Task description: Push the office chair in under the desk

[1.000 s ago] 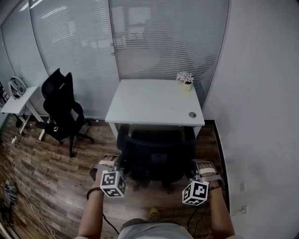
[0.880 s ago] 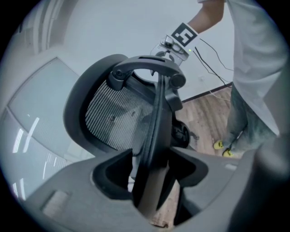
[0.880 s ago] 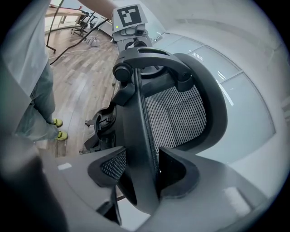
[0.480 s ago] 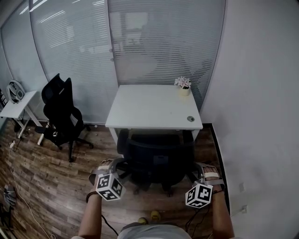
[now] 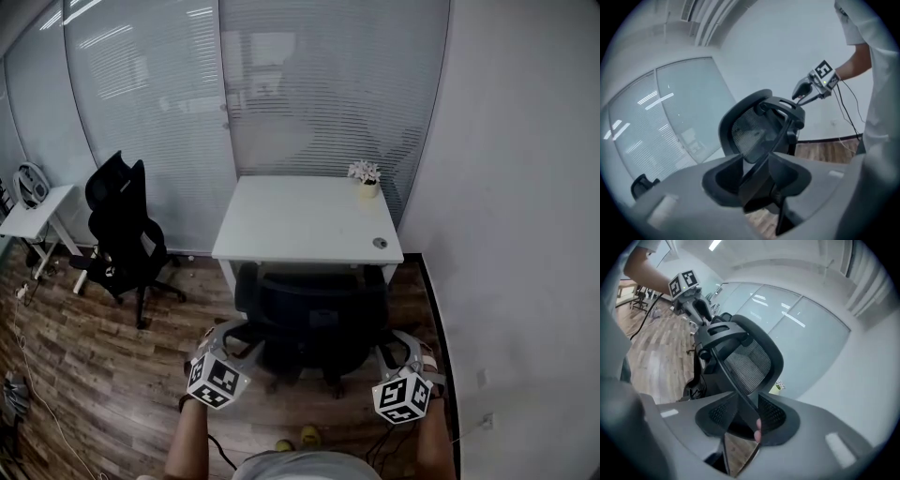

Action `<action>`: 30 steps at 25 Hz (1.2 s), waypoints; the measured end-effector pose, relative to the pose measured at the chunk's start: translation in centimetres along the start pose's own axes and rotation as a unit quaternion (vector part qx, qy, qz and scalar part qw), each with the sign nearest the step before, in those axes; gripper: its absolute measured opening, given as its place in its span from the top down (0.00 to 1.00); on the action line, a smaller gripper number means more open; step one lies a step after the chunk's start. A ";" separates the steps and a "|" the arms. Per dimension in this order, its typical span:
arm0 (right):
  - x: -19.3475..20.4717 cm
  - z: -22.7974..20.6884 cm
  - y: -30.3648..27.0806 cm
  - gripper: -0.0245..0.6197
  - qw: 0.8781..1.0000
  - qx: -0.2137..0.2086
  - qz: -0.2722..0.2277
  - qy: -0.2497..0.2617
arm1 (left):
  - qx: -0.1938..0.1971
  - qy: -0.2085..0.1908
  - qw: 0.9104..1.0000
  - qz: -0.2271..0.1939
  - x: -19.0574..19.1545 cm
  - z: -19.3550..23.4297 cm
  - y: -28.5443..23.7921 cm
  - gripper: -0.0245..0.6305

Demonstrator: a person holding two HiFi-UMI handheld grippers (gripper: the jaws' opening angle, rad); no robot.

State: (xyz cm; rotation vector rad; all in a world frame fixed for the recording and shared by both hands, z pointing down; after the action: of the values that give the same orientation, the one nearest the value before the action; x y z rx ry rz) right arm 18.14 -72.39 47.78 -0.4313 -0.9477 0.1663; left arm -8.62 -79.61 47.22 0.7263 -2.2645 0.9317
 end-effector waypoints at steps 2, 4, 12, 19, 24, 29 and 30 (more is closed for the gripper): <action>-0.7 -0.2 0.5 0.78 0.999 0.006 -0.018 -0.037 | -0.016 0.021 1.000 -0.015 -0.4 0.3 0.5 0.74; -1.3 -0.3 0.9 0.79 0.997 0.006 -0.035 -0.068 | -0.028 0.039 0.998 -0.030 -0.8 0.4 0.9 0.75; -2.7 -0.5 2.1 0.94 0.987 0.037 -0.073 -0.138 | -0.078 0.114 0.988 -0.073 -2.0 1.3 2.2 0.85; -3.8 -1.1 3.4 0.96 0.969 0.042 -0.102 -0.221 | -0.115 0.144 0.978 -0.100 -3.4 2.2 3.2 0.94; -4.2 -2.1 3.8 0.96 0.954 0.048 -0.126 -0.267 | -0.134 0.151 0.973 -0.109 -4.0 2.8 3.7 0.96; -4.6 -2.4 4.1 0.96 0.941 0.043 -0.137 -0.308 | -0.155 0.163 0.968 -0.108 -4.0 3.5 4.4 0.96; -4.7 -2.5 4.1 0.96 0.938 0.043 -0.139 -0.314 | -0.161 0.168 0.966 -0.109 -4.1 3.7 4.5 0.96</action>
State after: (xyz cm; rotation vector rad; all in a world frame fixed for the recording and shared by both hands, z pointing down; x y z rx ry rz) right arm 17.67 -70.93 41.23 -0.1528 -1.6125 0.0845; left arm -9.96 -78.54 40.34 0.6032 -1.9267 0.5196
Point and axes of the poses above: the fingertips, and each gripper's own axes: y backward along the fingers, z to its left, x out of its underside, the point moved 3 cm from there along y, backward along the fingers, and after that the axes turned 10 degrees about -y, right-handed, at the moved point
